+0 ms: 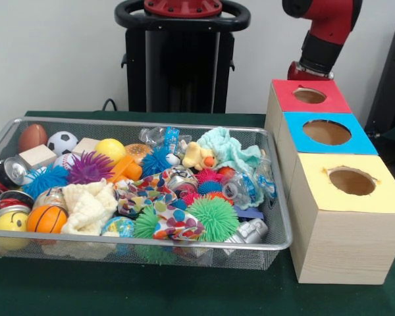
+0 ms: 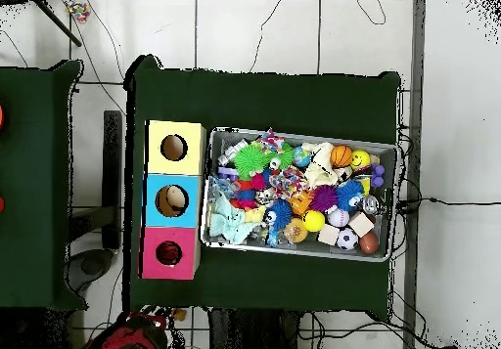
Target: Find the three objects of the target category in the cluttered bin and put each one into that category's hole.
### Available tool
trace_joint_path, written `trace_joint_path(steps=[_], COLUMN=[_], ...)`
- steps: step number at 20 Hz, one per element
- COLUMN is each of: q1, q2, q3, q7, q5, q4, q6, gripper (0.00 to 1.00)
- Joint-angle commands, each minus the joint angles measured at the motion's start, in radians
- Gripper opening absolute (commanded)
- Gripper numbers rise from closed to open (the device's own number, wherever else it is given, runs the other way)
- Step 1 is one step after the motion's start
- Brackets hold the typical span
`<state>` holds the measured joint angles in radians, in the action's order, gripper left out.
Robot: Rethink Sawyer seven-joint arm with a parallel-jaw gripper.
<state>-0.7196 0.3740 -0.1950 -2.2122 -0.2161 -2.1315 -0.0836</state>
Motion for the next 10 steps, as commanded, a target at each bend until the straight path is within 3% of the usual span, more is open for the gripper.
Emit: trace_joint_path(steps=[1,10], q1=[0.066,0.15], q2=[-0.004,0.046], q3=[0.057,0.094], q7=[-0.045,-0.043], q5=[0.022,0.116], q4=[0.153,0.098], q6=[0.078,0.057], gripper=[1.0,1.0])
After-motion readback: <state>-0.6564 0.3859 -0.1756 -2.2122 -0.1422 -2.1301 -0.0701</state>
